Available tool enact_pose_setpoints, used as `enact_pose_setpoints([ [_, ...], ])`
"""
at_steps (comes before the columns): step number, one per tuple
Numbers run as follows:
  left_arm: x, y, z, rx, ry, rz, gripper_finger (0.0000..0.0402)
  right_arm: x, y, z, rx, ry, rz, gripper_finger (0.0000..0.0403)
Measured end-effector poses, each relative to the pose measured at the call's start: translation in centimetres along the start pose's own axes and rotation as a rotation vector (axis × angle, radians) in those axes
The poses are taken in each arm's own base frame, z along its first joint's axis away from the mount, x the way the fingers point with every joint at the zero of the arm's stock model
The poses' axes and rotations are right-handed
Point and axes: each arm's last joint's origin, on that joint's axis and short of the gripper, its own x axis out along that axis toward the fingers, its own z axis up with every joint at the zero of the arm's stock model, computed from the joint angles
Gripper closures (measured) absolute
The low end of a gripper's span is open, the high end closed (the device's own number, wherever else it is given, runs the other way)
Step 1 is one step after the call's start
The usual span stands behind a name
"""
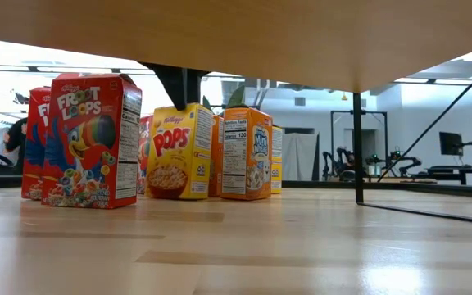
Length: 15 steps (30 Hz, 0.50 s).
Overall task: Stack cereal on shelf
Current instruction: Put the bottom yellow cereal box on the shelf aligned with the yellow cereal box
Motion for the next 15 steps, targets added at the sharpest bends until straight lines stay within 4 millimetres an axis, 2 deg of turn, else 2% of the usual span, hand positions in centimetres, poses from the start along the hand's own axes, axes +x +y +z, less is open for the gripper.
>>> enact_pose_setpoints([
  [15,-0.82,0.32,0.75,-0.004,-0.033,-0.010,0.0190,0.00,0.00,-0.01,0.000,0.000,0.000,0.0147],
])
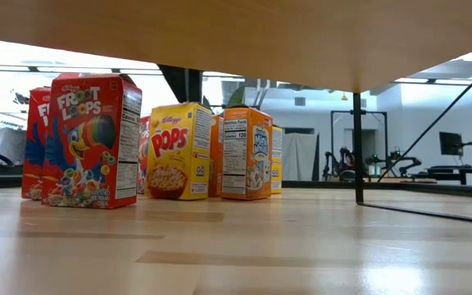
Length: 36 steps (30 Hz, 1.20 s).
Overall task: Stack cereal on shelf
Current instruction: Put the bottom yellow cereal box on the shelf aligned with the yellow cereal box
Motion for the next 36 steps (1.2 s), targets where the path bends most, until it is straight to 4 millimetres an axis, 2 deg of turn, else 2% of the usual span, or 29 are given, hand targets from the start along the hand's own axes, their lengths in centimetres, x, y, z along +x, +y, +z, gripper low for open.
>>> enact_pose_setpoints([
  [13,0.1,0.8,-0.2,-0.031,-0.013,-0.039,0.0147,0.0,0.0,0.0,-0.001,0.002,-0.002,0.0147],
  [24,0.0,0.2,-0.1,0.022,0.010,0.027,0.0145,0.0,0.0,0.0,-0.001,0.004,0.000,0.0147],
  [36,1.1,-0.2,-1.1,-0.005,0.059,0.014,0.0146,0.0,-0.1,-0.1,-0.008,0.017,-0.005,0.0147],
])
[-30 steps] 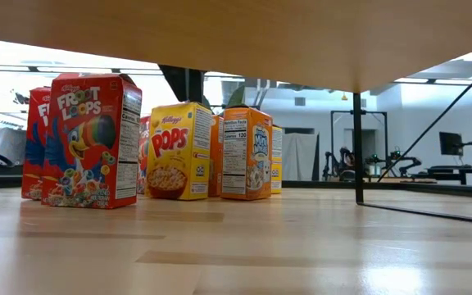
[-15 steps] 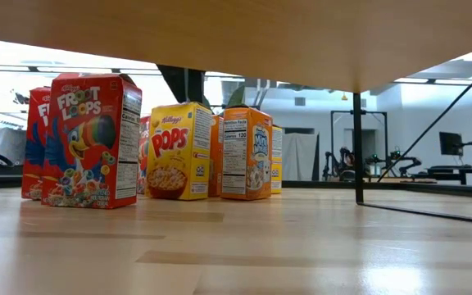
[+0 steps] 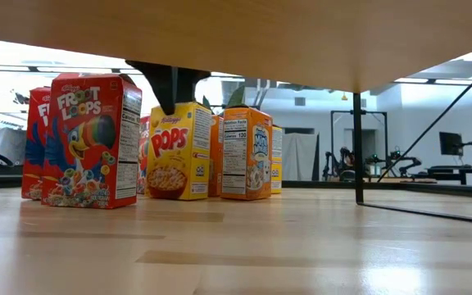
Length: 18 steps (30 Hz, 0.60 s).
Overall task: Stack cereal on shelf
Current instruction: Put the bottom yellow cereal box on the shelf aligned with the yellow cereal box
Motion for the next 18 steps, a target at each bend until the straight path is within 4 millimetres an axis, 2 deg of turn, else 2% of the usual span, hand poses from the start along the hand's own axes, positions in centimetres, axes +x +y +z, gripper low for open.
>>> enact_pose_setpoints([
  [12,0.00,0.09,0.07,-0.008,-0.004,0.019,0.0219,-0.01,-0.04,-0.05,-0.003,0.005,-0.003,0.0147],
  [18,0.00,0.05,0.08,-0.045,-0.006,0.013,0.0237,0.00,-0.06,-0.09,-0.005,0.009,-0.005,0.0147],
])
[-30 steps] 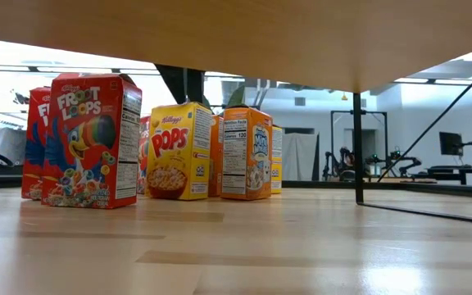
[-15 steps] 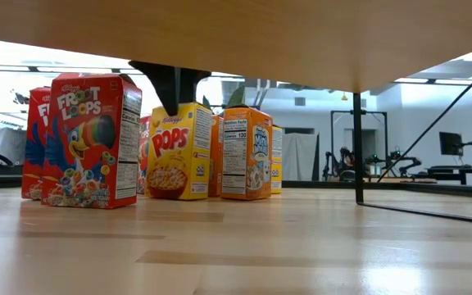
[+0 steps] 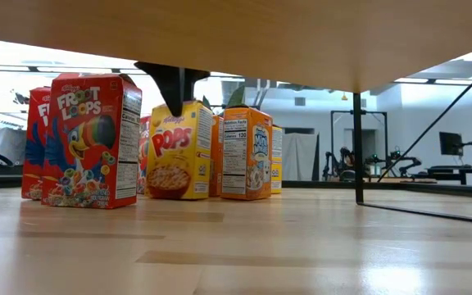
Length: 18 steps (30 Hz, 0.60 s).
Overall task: Stack cereal on shelf
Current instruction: Put the bottom yellow cereal box on the shelf aligned with the yellow cereal box
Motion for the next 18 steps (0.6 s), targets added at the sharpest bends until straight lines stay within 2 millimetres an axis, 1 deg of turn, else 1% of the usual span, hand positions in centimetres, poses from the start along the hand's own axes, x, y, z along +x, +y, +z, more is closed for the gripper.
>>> enact_pose_setpoints([
  [5,-0.6,-0.1,0.4,-0.058,-0.013,0.005,0.0242,0.0,0.0,0.0,0.000,0.000,0.001,0.0147],
  [9,-1.7,-0.1,1.2,-0.082,-0.034,0.042,0.0242,0.0,0.0,0.0,0.000,0.000,0.000,0.0147],
  [13,-3.3,-0.2,2.1,-0.129,-0.059,0.086,0.0242,0.0,0.0,0.0,0.008,0.000,0.001,0.0147],
  [18,-6.3,-0.2,3.4,-0.197,-0.104,0.105,0.0242,0.0,0.0,0.0,0.009,-0.001,0.001,0.0147],
])
